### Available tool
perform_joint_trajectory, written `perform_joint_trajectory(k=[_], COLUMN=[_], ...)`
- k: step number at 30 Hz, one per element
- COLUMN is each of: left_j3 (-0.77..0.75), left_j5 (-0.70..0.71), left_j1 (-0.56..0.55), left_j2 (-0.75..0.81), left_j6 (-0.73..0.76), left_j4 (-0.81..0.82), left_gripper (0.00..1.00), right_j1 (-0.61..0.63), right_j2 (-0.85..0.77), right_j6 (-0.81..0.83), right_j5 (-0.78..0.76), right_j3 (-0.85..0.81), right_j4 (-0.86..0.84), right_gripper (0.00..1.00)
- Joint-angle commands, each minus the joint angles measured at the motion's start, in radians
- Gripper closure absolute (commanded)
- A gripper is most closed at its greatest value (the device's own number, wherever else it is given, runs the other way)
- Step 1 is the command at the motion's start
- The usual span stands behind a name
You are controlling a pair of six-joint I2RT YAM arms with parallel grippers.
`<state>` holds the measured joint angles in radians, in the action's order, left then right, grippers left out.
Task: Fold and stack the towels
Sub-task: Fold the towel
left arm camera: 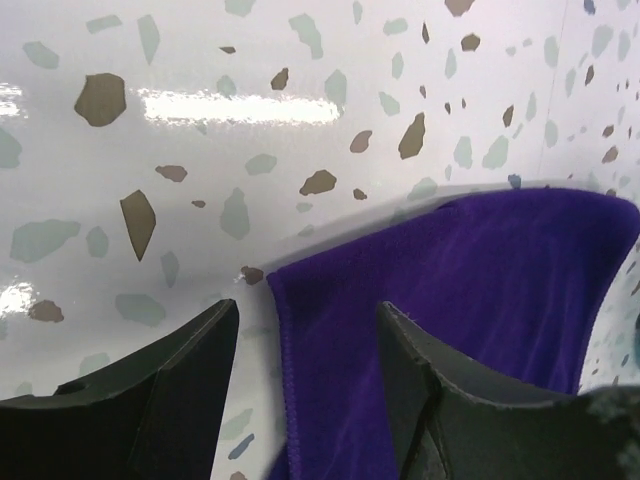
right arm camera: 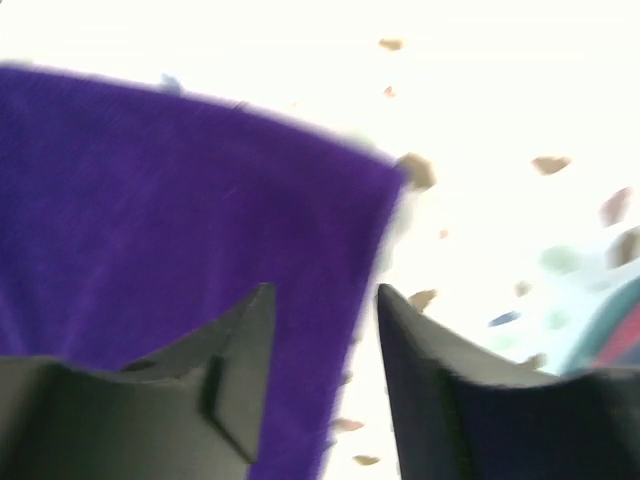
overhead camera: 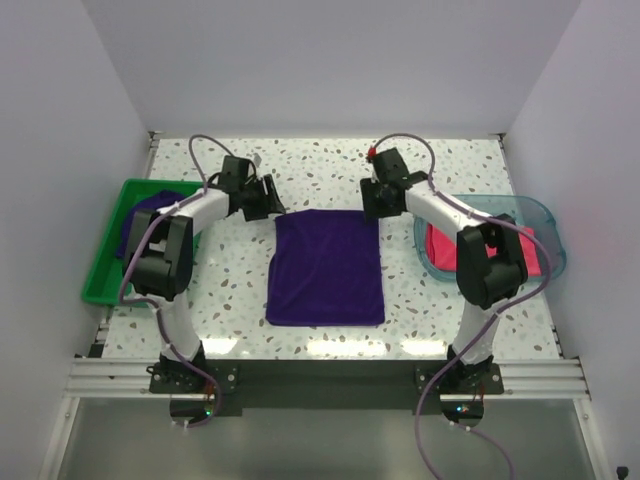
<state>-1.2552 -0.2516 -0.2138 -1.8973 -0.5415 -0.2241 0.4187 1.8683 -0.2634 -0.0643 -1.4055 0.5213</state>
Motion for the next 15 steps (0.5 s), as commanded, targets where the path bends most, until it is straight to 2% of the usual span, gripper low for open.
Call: perform_joint_trajectory(k=[1,3,7,9,15], left_j3=[-0.038,-0.041,-0.096,-0.116,-0.343], left_j5=[-0.096,-0.107,-0.104,-0.147,-0.351], left_j1=[0.007,0.007,0.011,0.027,0.05], left_j2=[-0.009,-0.019,-0.042,-0.058,-0.201], left_j6=[0.118,0.22,0.443,0.57,0.817], left_j4=[0.061,0.063,0.01,-0.007,-0.262], left_gripper=[0.36,0.33,0.3,0.29,0.28], right_j1=[-0.038,-0.054,-0.083,-0.101,-0.153], right_j2=[0.026,0.034,0.075,0.097,0.187], right_j6=[0.129,0.188,0.395,0.455,0.637], right_j5=[-0.035,-0.019,0.061,0.127,0.254], right_j3=[-0.073,-0.092,-0.139,-0.174,-0.299], right_j4=[-0.04,-0.033,-0.001,0.042,0.201], right_gripper=[0.49,0.46,0.46,0.47,0.49])
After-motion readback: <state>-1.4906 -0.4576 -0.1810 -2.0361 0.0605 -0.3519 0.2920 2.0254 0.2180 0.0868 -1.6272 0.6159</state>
